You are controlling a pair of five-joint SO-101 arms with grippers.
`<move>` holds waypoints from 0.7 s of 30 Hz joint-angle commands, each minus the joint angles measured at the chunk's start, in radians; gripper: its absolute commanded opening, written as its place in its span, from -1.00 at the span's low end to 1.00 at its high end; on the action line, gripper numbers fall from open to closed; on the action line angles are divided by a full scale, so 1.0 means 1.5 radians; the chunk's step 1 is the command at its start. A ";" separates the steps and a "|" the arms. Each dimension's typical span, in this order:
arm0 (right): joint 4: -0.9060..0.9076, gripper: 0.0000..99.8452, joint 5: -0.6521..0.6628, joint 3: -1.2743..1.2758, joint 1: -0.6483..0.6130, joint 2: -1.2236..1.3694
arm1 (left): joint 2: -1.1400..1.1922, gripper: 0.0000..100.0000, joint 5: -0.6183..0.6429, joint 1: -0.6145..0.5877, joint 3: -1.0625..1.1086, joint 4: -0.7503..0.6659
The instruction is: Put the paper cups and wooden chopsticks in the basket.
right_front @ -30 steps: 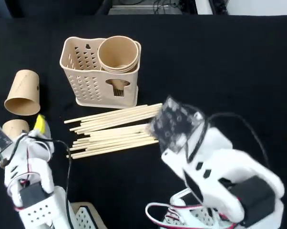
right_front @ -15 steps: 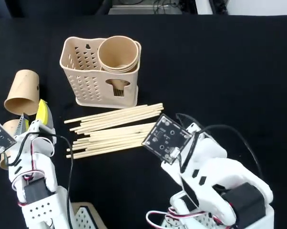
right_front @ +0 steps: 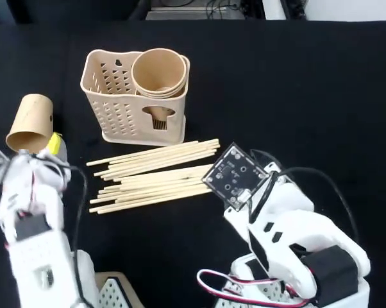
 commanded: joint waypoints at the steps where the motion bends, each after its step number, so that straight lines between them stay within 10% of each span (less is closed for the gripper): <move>1: -0.001 -0.56 0.005 0.002 0.017 0.001 | 0.215 -0.52 0.040 0.007 -0.133 -0.004; 21: -0.049 -0.56 0.001 0.001 0.066 0.142 | 0.446 -0.51 0.061 -0.009 -0.219 -0.219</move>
